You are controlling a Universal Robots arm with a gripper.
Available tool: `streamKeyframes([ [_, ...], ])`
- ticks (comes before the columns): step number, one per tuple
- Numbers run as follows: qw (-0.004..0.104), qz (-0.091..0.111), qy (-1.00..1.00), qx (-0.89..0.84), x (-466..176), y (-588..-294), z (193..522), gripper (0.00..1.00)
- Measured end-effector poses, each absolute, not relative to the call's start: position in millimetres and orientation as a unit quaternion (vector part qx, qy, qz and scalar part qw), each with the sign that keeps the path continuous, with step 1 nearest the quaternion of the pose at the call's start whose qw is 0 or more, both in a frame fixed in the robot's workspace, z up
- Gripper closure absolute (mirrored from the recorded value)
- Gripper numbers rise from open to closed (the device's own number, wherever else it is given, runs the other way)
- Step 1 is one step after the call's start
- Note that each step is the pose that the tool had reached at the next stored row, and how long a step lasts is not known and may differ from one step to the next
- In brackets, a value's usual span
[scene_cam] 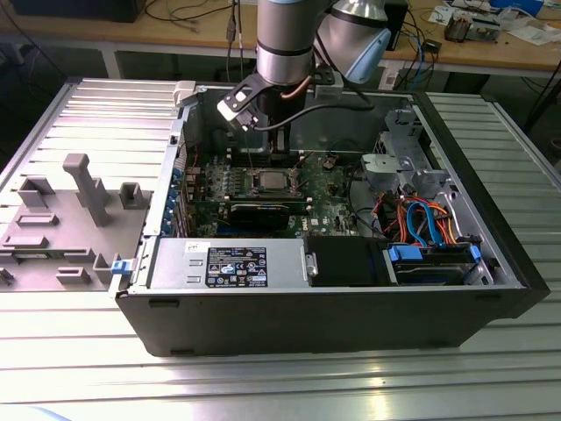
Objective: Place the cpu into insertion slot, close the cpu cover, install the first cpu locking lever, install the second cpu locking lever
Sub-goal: 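Close the cpu cover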
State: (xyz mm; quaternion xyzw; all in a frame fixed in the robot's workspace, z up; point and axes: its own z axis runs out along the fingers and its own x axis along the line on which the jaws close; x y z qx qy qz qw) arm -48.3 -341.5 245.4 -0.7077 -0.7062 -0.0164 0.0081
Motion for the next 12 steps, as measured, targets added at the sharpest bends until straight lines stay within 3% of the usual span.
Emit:
streamKeyframes([
  [12,0.008,-0.016,-0.706,-0.708,-48.3,-341.5,254.5,0.89],
])
